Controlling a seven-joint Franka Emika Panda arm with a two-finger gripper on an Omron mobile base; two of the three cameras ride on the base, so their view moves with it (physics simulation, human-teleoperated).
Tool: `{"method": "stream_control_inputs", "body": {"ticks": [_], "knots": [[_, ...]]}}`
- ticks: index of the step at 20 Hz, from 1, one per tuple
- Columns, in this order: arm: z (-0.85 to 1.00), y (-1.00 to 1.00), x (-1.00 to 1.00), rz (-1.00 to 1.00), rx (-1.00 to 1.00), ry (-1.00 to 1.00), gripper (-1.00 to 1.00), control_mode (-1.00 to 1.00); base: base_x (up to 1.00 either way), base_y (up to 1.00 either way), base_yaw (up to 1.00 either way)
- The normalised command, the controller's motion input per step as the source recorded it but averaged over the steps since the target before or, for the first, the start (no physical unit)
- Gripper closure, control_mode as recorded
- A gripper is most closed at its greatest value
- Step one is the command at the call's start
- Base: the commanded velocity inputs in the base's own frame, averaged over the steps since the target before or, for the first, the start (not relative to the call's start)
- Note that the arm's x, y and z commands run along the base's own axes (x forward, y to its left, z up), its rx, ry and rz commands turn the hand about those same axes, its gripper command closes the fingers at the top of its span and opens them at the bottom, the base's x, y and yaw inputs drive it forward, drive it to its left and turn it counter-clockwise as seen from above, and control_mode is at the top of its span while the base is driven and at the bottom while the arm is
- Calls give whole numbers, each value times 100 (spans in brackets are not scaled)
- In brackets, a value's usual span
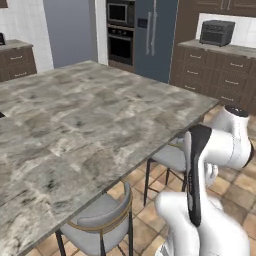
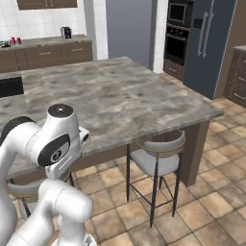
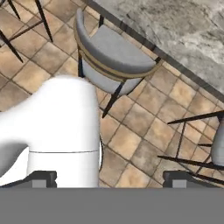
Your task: Four empty soda cans are scattered around the kitchen. Gather all the cans and cluster them next to the stove for recycling.
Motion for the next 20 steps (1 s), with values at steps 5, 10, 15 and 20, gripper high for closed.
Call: {"method": "stream_control_inputs", "body": {"ticks": [5, 10, 15, 20], "knots": [[0, 0, 0, 0, 0, 0, -100, 100, 38, 59, -2], [0, 0, 0, 0, 0, 0, -100, 100, -64, 2, -7], [0, 0, 0, 0, 0, 0, -100, 100, -100, 8, -1], [0, 0, 0, 0, 0, 0, -100, 100, -100, 31, 0]]}}
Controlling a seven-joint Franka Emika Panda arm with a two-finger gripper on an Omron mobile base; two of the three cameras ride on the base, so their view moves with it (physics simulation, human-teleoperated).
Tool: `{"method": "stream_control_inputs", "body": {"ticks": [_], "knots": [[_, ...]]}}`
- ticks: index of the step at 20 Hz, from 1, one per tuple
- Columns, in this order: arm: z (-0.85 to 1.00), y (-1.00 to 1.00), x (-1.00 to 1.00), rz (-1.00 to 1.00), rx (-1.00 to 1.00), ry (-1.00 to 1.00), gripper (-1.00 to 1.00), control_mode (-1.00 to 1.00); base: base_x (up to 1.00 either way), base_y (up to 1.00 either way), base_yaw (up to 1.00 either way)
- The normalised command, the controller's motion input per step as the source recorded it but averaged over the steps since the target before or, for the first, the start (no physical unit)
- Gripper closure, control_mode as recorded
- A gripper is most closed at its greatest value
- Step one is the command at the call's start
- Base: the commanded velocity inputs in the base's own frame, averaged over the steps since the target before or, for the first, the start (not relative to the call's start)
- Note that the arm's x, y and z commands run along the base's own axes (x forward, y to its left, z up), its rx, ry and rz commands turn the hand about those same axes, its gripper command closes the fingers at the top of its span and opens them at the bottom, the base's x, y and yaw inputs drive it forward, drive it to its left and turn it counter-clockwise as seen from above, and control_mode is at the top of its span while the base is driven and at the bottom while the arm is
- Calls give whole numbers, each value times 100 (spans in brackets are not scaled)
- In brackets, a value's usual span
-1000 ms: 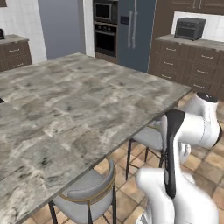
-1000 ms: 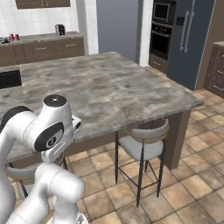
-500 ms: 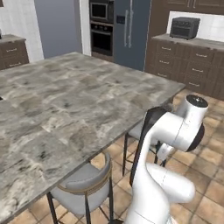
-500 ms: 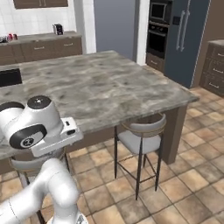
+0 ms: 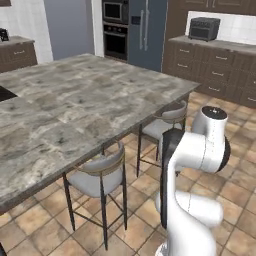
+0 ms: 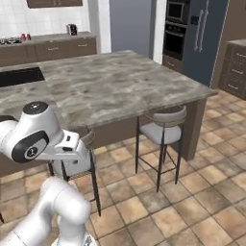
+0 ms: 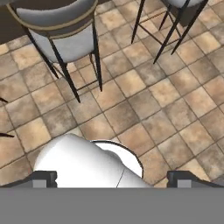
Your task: Four empty soda cans are scattered around the kitchen. Gather all the cans and cluster them next to the stove for recycling.
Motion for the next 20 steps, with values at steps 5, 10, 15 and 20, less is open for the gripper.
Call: {"method": "stream_control_inputs", "body": {"ticks": [5, 10, 15, 20], "knots": [[0, 0, 0, 0, 0, 0, -100, 100, -96, 82, 3], [0, 0, 0, 0, 0, 0, -100, 100, -92, 94, 13], [0, 0, 0, 0, 0, 0, -100, 100, -100, 71, 28], [0, 0, 0, 0, 0, 0, -100, 100, -100, 29, 25]]}}
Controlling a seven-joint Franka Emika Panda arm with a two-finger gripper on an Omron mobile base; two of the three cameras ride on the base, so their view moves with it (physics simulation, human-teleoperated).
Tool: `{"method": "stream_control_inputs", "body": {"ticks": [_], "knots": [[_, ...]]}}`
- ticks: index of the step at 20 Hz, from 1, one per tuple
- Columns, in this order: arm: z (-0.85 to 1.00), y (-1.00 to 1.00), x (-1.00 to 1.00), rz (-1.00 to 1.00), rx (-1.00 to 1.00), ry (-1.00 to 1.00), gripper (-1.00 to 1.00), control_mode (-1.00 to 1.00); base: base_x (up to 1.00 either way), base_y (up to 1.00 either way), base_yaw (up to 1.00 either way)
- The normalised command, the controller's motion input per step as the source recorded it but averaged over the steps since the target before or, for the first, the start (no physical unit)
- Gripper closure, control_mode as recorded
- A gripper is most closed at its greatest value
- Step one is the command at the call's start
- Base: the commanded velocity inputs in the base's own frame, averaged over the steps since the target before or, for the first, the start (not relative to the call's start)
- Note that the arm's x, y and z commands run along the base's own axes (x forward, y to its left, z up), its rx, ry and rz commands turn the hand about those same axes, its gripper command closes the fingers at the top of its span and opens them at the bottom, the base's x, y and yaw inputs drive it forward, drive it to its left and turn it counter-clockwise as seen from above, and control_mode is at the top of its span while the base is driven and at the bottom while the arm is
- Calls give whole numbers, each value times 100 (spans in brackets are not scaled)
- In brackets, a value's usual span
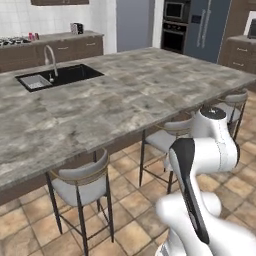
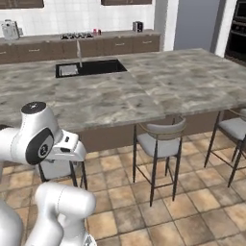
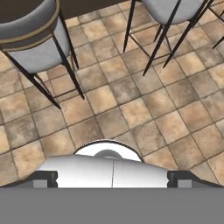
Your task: Four empty soda cans are scattered around the kitchen. Gather all the cans and cluster them next to the stove for recycling.
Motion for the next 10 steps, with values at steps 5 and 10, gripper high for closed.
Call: {"method": "stream_control_inputs", "body": {"ticks": [5, 10], "knots": [[0, 0, 0, 0, 0, 0, -100, 100, -100, -13, 7], [0, 0, 0, 0, 0, 0, -100, 100, -100, -34, -9]]}}
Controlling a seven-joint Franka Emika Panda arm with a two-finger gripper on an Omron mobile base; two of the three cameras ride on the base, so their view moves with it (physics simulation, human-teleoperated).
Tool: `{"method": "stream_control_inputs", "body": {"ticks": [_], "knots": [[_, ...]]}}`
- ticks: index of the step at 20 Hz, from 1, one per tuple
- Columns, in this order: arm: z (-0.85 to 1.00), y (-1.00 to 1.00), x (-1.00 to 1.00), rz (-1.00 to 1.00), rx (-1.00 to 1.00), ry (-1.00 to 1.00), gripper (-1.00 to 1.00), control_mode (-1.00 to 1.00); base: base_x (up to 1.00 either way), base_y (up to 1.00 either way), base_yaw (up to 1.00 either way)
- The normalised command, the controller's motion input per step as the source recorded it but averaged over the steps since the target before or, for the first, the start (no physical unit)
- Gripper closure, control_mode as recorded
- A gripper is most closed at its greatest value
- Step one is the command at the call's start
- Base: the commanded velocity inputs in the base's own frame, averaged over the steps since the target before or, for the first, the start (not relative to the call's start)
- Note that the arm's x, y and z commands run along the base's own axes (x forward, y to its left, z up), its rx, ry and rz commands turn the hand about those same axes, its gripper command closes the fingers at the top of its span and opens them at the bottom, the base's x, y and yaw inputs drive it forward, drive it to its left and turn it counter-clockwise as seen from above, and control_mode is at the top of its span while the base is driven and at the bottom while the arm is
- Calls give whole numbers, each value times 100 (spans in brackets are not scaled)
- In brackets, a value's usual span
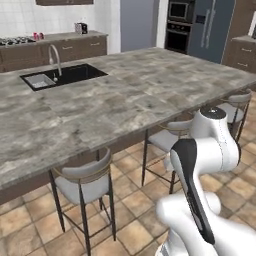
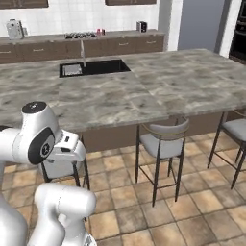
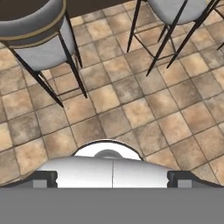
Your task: Four empty soda cans are scattered around the kitchen. Gather all the cans and cluster them next to the stove for recycling.
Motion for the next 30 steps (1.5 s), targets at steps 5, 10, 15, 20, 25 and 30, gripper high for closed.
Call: {"method": "stream_control_inputs", "body": {"ticks": [5, 10, 15, 20, 25, 30], "knots": [[0, 0, 0, 0, 0, 0, -100, 100, -75, 45, 49], [0, 0, 0, 0, 0, 0, -100, 100, -39, 48, 83], [0, 0, 0, 0, 0, 0, -100, 100, -17, 55, 69], [0, 0, 0, 0, 0, 0, -100, 100, 43, 32, 7], [0, 0, 0, 0, 0, 0, -100, 100, 50, 45, -8], [0, 0, 0, 0, 0, 0, -100, 100, 54, 65, -10]]}}
